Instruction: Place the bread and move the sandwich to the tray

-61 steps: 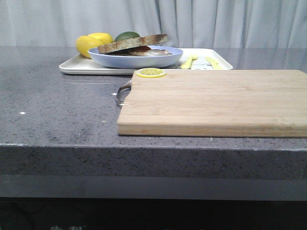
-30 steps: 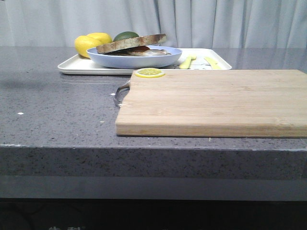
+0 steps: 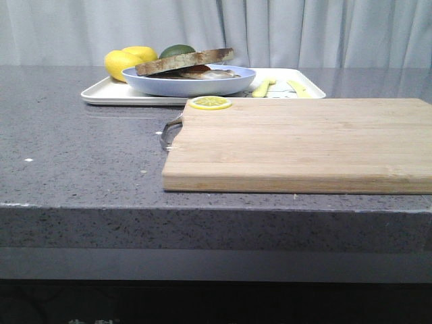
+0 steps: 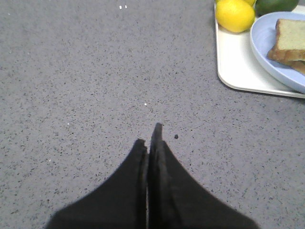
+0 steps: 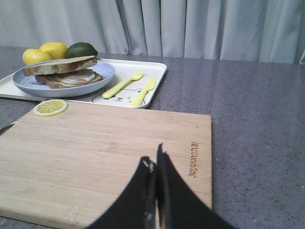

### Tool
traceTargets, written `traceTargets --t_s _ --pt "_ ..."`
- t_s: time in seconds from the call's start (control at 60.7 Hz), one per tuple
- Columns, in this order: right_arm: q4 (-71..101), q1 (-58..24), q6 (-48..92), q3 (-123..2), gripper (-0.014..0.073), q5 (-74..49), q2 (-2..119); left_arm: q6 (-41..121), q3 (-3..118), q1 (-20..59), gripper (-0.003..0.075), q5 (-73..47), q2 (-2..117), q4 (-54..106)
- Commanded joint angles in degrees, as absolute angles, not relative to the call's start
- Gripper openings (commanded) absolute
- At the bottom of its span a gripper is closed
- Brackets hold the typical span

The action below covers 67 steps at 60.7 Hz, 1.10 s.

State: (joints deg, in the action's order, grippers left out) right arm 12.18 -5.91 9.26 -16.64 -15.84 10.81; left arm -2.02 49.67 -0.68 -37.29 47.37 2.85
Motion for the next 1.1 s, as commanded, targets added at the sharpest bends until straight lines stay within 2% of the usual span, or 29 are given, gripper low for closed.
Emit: traceTargets --t_s 0.0,0.247,0.445,1.088 --pt "12.04 -6.04 9.31 -18.19 -0.006 -10.93 11.46 -2.67 45.07 -0.76 -0.002 -28.56 40.55 2.99" --pt "12.04 -6.04 9.31 -18.19 -0.006 -10.98 11.46 -2.67 32.64 -0.76 -0.002 -25.31 22.72 2.99" --pt "12.04 -6.04 9.31 -18.19 -0.006 -10.98 11.46 -2.67 28.81 -0.76 -0.002 -23.43 14.32 2.99" --pt "12.04 -6.04 9.31 -18.19 -0.006 -10.98 11.46 -2.67 28.05 -0.76 -0.002 -22.75 13.56 3.11"
